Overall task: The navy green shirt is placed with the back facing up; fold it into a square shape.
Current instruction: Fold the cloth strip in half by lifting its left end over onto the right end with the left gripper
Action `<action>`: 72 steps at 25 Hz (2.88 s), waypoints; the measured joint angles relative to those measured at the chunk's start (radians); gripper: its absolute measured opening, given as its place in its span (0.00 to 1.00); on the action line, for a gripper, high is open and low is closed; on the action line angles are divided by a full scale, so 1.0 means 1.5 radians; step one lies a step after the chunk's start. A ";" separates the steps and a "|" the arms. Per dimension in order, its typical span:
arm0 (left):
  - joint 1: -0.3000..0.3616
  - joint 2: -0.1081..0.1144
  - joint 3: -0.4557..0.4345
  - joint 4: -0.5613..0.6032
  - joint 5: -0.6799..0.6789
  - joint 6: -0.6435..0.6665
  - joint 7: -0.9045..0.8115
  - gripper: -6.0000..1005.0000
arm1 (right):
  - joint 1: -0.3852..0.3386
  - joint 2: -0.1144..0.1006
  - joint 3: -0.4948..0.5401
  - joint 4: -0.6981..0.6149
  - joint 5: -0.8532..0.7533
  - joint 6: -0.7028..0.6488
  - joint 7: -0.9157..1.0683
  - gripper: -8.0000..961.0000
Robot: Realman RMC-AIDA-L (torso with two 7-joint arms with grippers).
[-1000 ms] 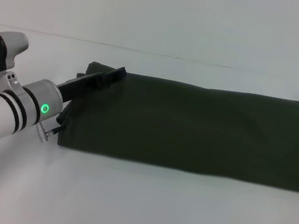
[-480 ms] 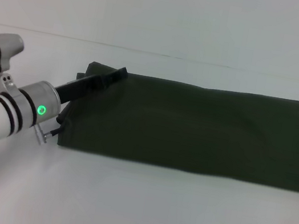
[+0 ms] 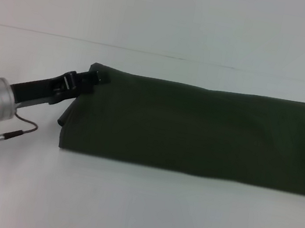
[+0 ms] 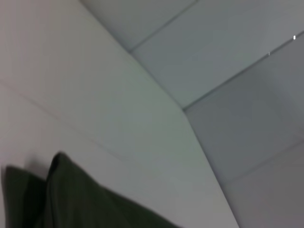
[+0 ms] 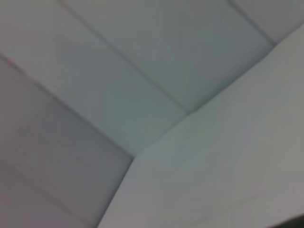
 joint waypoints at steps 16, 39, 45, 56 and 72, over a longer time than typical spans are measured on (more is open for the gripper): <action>-0.041 0.049 0.006 0.080 0.242 0.029 -0.199 0.68 | 0.023 0.007 -0.045 -0.021 -0.184 -0.071 -0.110 0.93; -0.069 0.041 0.039 0.037 0.275 -0.089 -0.209 0.68 | 0.036 0.007 -0.057 -0.021 -0.187 -0.077 -0.111 0.93; -0.069 0.039 0.052 0.033 0.276 -0.124 -0.209 0.68 | 0.037 0.006 -0.064 -0.021 -0.187 -0.077 -0.110 0.93; -0.076 0.038 0.058 0.030 0.213 -0.127 -0.208 0.68 | 0.041 0.005 -0.069 -0.021 -0.187 -0.073 -0.108 0.93; -0.081 0.017 0.153 -0.007 0.206 -0.239 -0.206 0.68 | 0.048 0.005 -0.069 -0.021 -0.187 -0.066 -0.104 0.93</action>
